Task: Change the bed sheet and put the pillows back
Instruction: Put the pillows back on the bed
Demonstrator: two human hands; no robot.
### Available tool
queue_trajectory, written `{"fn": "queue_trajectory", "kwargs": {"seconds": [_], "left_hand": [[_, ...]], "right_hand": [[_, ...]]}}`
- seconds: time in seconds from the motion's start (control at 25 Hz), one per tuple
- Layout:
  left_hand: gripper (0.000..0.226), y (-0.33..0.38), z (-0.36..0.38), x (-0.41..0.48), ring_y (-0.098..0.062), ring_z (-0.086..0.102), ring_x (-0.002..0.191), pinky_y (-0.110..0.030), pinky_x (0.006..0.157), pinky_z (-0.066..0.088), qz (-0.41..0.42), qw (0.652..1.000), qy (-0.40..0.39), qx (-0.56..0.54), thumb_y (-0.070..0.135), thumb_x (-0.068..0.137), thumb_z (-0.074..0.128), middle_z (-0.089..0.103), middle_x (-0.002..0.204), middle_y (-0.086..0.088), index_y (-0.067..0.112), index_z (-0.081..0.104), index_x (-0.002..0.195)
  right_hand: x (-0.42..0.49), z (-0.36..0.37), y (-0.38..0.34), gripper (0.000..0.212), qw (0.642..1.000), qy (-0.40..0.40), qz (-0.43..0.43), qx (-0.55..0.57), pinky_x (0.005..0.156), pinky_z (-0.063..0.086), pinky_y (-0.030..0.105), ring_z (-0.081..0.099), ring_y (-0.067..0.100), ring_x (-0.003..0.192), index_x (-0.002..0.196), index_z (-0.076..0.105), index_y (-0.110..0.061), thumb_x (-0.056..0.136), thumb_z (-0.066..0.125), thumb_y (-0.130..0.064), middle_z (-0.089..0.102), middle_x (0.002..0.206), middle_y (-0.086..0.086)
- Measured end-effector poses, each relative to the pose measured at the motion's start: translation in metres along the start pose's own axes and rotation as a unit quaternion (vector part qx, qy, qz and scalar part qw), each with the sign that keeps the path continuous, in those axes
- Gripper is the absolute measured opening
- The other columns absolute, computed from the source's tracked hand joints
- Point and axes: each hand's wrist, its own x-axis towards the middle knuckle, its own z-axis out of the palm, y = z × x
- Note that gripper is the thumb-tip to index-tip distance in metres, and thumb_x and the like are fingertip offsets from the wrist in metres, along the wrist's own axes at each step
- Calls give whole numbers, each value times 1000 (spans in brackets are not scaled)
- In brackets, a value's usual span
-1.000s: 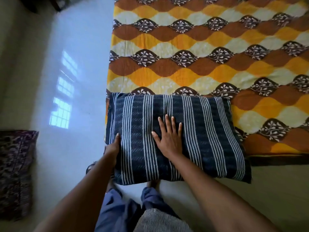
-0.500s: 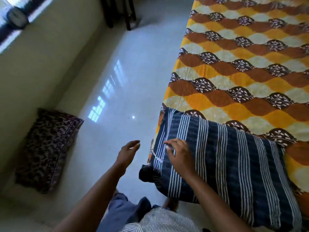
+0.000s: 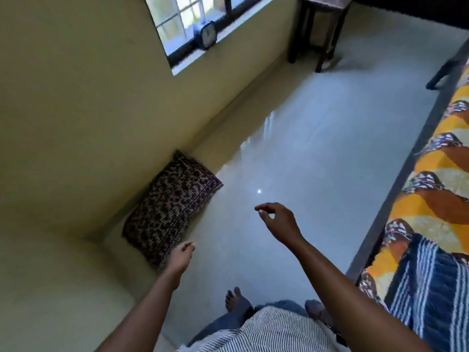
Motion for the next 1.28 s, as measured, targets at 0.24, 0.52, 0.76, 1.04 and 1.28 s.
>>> {"fn": "queue_trajectory", "kwargs": {"seconds": [0.24, 0.52, 0.76, 1.04, 1.28], "left_hand": [[26, -4, -70, 71, -12, 45, 72, -24, 59, 30, -101, 987, 48, -119, 22, 97, 44, 51, 79, 2, 10, 56, 117], [28, 11, -127, 183, -22, 54, 111, -30, 94, 41, -160, 977, 100, -96, 26, 96, 47, 59, 124, -5, 18, 58, 121], [30, -19, -140, 347, -14, 52, 105, -20, 87, 38, -117, 983, 126, -59, 19, 96, 48, 59, 122, -6, 10, 58, 123], [28, -144, -102, 491, -23, 56, 113, -26, 95, 42, -87, 994, 51, 51, 13, 93, 53, 61, 122, -11, 4, 60, 119], [27, -188, -106, 488, -22, 58, 111, -24, 89, 43, -117, 990, 49, 58, 14, 93, 52, 61, 121, -6, 8, 61, 119]], "right_hand": [[99, 75, -58, 22, 989, -135, 20, -56, 83, 41, 22, 59, 13, 102, 106, 70, -18, 93, 52, -19, 66, 108, -4], [283, 209, -51, 16, 930, -315, 151, -115, 76, 43, 22, 57, 13, 89, 96, 69, -19, 93, 53, -20, 66, 94, -1], [407, 377, 29, 27, 892, -380, 156, -191, 84, 48, 30, 62, 17, 81, 99, 68, -7, 93, 52, -28, 71, 98, 9], [427, 538, 152, 82, 838, -290, 448, 111, 102, 36, 40, 40, 28, 129, 143, 30, -13, 82, 55, -60, 39, 143, 12], [429, 608, 143, 92, 833, -153, 420, 326, 111, 33, 49, 37, 29, 134, 147, 20, -14, 75, 74, -36, 35, 148, 10]]}}
